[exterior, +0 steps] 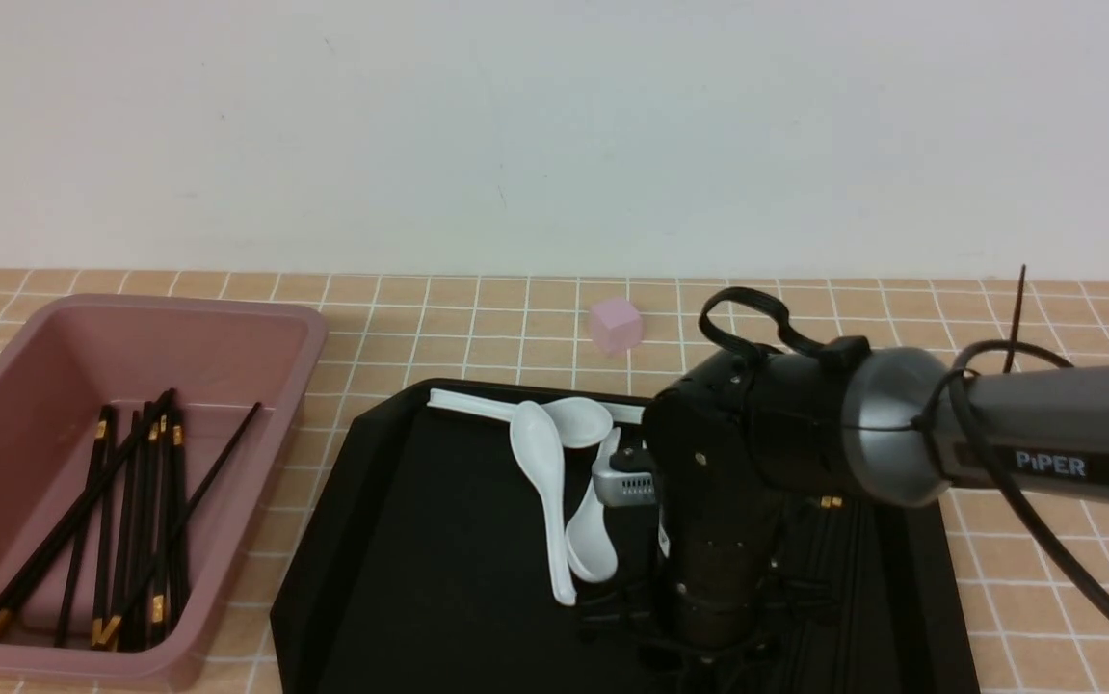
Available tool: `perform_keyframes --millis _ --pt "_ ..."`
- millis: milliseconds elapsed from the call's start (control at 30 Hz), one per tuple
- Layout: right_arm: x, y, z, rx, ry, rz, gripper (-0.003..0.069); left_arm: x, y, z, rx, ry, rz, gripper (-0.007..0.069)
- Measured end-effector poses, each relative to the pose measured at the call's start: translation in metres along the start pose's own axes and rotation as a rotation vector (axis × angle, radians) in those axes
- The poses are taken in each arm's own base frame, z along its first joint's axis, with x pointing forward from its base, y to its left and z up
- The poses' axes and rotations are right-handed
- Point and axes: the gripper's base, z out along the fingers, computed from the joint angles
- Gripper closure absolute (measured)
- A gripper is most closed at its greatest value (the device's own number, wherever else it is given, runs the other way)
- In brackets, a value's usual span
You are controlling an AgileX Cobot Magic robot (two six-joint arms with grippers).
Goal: On brown tablecloth take chopsticks from black tray and put them in box.
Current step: 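Move the gripper over the chopsticks on the black tray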
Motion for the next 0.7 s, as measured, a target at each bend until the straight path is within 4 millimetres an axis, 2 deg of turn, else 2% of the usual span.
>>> perform_keyframes --millis 400,700 --pt "0.0001 0.0004 0.0058 0.019 0.029 0.122 0.0385 0.0000 0.0000 0.0000 0.000 0.000 0.000 0.0386" --pt "0.0036 0.0074 0.0081 0.032 0.020 0.110 0.0523 0.0000 0.0000 0.0000 0.000 0.000 0.000 0.0386"
